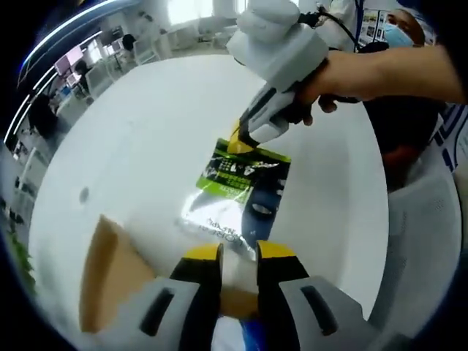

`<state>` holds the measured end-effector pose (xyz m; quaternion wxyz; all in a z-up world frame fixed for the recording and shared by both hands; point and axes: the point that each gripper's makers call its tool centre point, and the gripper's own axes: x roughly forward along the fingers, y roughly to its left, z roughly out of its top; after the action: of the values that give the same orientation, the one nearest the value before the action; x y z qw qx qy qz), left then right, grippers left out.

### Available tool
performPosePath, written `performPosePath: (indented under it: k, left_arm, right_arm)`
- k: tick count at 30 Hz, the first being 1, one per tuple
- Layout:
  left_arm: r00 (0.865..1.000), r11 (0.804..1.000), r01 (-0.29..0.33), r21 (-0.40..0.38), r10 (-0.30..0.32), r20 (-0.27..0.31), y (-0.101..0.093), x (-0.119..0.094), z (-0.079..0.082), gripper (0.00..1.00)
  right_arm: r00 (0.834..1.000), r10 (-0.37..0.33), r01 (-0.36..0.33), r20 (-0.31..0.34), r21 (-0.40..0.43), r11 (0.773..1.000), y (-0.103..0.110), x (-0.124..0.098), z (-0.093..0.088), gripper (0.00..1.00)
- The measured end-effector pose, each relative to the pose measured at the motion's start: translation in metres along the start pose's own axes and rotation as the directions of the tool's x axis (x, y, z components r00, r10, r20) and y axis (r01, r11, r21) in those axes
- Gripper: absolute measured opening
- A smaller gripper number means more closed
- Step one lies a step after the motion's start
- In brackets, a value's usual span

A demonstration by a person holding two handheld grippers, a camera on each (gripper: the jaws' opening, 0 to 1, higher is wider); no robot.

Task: Operate the shoe box by opening the lid, removing the specified soft item, and placing it in the target area until the item is outside and the box remains undamaged.

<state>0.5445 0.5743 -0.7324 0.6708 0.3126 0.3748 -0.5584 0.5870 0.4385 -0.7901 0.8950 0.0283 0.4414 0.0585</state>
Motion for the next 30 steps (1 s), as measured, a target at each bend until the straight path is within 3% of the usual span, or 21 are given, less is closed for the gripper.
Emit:
performPosePath:
  k: [13, 21, 30]
  left_arm:
    - [0.996, 0.994, -0.039, -0.101, 0.047, 0.077, 0.014, -0.039, -0.015, 0.17]
    - [0.985, 0.979, -0.069, -0.189, 0.096, 0.142, 0.025, -0.065, -0.024, 0.19]
    - [0.977, 0.962, -0.113, -0.248, 0.153, 0.147, 0.038, -0.087, -0.048, 0.20]
  right_arm:
    - [1.000, -0.012, 0.012, 0.001, -0.035, 0.999, -0.003, 0.002, 0.002, 0.01]
    - [1.000, -0.010, 0.010, 0.001, -0.055, 0.998, -0.006, -0.001, 0.001, 0.06]
    - [0.999, -0.008, 0.011, 0.041, -0.092, 0.996, -0.005, -0.015, 0.011, 0.12]
